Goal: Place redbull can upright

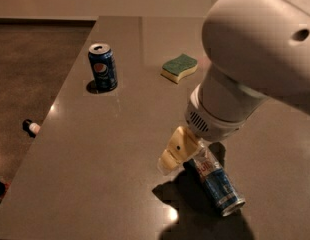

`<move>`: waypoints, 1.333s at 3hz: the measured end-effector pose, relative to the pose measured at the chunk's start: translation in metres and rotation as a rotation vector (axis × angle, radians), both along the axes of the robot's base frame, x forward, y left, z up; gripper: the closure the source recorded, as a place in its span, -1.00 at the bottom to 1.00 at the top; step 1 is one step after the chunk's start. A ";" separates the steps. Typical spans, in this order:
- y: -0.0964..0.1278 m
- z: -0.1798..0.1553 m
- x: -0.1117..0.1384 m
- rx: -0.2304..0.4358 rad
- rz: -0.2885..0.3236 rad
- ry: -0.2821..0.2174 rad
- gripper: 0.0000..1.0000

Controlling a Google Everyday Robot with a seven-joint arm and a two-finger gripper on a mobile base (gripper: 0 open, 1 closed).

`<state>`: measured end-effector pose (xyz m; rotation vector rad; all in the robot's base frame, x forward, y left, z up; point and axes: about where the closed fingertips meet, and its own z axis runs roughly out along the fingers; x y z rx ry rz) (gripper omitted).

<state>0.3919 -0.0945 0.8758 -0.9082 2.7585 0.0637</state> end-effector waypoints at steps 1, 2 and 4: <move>0.004 -0.017 -0.003 -0.027 -0.047 0.047 -1.00; 0.001 -0.026 -0.011 -0.065 -0.104 0.088 -0.60; 0.001 -0.014 -0.014 -0.078 -0.115 0.073 0.33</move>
Offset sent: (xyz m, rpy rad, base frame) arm -0.0180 -0.0057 -0.0361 -0.0973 0.1306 -0.1602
